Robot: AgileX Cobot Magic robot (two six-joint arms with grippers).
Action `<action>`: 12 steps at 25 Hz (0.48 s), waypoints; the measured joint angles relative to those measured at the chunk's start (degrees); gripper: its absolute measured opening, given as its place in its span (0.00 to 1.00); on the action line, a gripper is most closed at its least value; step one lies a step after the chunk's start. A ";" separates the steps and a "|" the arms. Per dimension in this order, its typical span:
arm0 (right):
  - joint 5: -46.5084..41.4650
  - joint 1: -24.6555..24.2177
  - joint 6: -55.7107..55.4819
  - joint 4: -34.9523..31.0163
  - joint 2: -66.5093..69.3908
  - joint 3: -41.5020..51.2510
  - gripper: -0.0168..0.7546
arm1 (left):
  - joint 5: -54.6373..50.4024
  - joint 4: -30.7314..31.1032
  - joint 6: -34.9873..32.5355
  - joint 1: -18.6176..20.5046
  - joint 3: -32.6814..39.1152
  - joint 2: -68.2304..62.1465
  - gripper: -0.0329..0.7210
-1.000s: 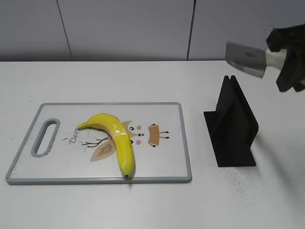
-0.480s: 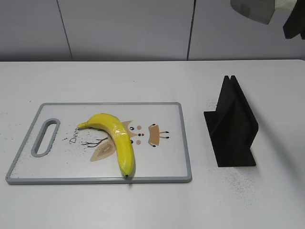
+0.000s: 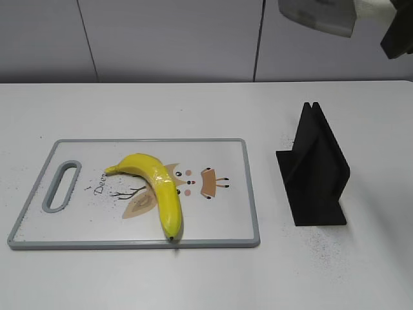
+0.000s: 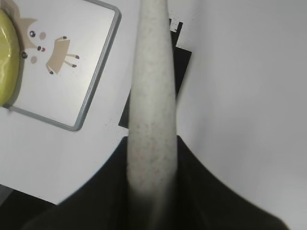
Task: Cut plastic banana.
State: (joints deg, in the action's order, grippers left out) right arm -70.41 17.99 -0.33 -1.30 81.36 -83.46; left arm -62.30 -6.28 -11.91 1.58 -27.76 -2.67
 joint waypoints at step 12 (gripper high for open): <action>0.00 0.00 26.54 -8.26 7.52 -2.05 0.24 | 10.37 -9.87 -18.98 0.00 -11.93 -26.88 0.72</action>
State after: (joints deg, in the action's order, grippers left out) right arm -70.41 17.99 26.20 -9.56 88.88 -85.51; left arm -51.93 -16.15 -30.89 1.58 -39.69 -29.55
